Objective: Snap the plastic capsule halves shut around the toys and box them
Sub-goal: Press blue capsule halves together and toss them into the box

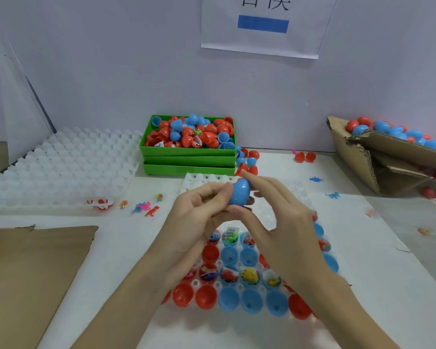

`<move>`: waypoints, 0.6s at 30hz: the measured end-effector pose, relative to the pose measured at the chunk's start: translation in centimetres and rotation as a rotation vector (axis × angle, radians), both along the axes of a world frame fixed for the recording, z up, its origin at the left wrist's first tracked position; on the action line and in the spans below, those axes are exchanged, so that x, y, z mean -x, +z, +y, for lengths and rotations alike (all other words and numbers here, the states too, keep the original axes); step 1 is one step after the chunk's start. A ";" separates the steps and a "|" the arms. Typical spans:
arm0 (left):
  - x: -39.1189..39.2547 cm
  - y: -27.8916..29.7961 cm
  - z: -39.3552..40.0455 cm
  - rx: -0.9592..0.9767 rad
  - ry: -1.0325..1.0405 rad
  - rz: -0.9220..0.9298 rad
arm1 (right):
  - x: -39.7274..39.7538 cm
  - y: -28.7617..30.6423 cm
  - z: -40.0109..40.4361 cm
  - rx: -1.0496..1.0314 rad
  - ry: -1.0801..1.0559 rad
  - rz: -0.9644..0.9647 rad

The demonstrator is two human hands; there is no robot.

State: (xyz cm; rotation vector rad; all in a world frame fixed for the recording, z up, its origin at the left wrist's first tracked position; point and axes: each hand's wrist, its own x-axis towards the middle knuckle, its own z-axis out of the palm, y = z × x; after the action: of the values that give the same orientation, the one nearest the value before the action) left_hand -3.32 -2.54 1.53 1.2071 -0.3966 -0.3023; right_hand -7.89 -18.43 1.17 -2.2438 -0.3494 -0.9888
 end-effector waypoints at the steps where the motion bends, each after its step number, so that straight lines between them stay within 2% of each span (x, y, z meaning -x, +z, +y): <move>1: -0.1 0.0 0.0 0.041 -0.018 0.025 | 0.0 -0.1 0.2 0.004 0.011 -0.002; 7: 0.3 -0.8 -1.1 0.083 0.067 0.021 | 0.0 -0.1 0.1 0.048 -0.016 -0.019; 10: 0.1 -0.9 -1.1 -0.126 0.175 -0.125 | -0.1 0.0 -0.2 -0.013 0.053 0.069; 13: -0.3 -0.8 -1.1 -0.301 0.228 -0.221 | -0.8 0.2 -0.8 -0.135 0.055 0.263; 15: -0.5 -0.7 -1.0 -0.271 0.256 -0.163 | -2.0 1.4 -2.1 -0.345 0.028 0.461; 17: -0.7 -0.5 -0.5 -0.223 0.306 -0.141 | -3.8 3.5 -5.0 -0.821 0.177 0.568; 18: -0.7 -0.4 -0.2 -0.204 0.320 -0.146 | -4.6 5.2 -6.9 -1.134 0.314 0.524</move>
State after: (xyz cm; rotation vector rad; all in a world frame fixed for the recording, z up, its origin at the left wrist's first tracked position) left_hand -2.58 -2.72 1.16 1.4756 -0.2972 0.0231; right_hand -3.27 -25.30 6.33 -1.2537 0.1011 -0.2475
